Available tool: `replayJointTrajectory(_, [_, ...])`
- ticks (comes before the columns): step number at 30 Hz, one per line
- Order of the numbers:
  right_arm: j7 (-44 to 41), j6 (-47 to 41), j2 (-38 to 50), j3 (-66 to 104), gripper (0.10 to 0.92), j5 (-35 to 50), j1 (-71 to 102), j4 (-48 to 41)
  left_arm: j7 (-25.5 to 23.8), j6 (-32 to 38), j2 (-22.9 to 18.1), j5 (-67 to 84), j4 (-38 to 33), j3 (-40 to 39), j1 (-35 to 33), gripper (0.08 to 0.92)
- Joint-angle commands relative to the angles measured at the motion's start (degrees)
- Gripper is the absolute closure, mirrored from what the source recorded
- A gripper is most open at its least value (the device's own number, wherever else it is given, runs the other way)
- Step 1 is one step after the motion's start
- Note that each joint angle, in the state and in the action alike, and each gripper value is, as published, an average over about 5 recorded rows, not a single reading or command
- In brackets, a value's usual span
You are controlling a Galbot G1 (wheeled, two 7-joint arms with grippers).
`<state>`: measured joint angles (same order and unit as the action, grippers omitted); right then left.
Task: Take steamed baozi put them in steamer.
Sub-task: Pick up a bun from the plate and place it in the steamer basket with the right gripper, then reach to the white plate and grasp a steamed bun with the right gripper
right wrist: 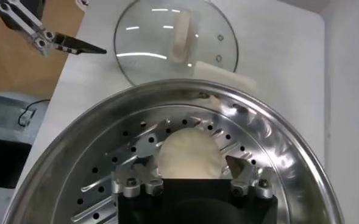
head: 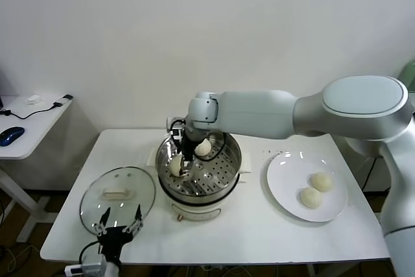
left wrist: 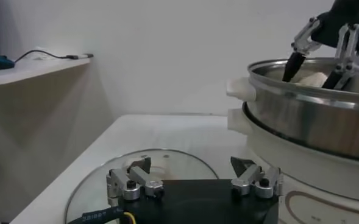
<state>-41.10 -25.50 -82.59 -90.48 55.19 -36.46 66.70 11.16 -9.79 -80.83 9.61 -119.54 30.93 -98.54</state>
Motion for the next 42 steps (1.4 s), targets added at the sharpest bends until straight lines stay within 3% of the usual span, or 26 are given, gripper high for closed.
replayJointTrajectory(1, [-4.8, 4.6, 3.3, 0.5, 0.205, -1.5, -3.9, 2.0, 0.0, 0.0, 0.0, 0.0, -0.1, 0.0, 0.0, 0.177])
replayJointTrajectory(10, [-19.6, 14.3, 20.3, -9.4, 0.203, -5.1, -22.3, 7.2, 0.0, -0.1, -0.4, -0.3, -1.1, 0.0, -0.5, 0.177])
replayJointTrajectory(17, [-19.9, 15.2, 38.4, -22.6, 0.203, -15.7, -28.2, 19.0, -0.1, -0.4, -0.5, -0.4, -1.6, 0.1, -0.3, 0.177])
replayJointTrajectory(23, [-18.1, 15.0, 48.8, -22.0, 0.203, -26.0, -16.9, 19.1, -0.3, -0.2, -0.6, -0.4, -1.6, 0.4, 0.0, 0.177])
replayJointTrajectory(29, [-16.0, 13.3, 52.1, -8.5, 0.203, -34.4, 1.0, 13.1, -0.5, -0.1, -0.9, -0.7, -1.4, 0.9, -0.3, 0.177])
replayJointTrajectory(42, [-11.0, 9.7, 48.6, 7.4, 0.203, -40.0, 18.0, 5.9, -0.4, -0.1, -2.2, -1.5, -0.7, 1.1, -0.8, 0.177])
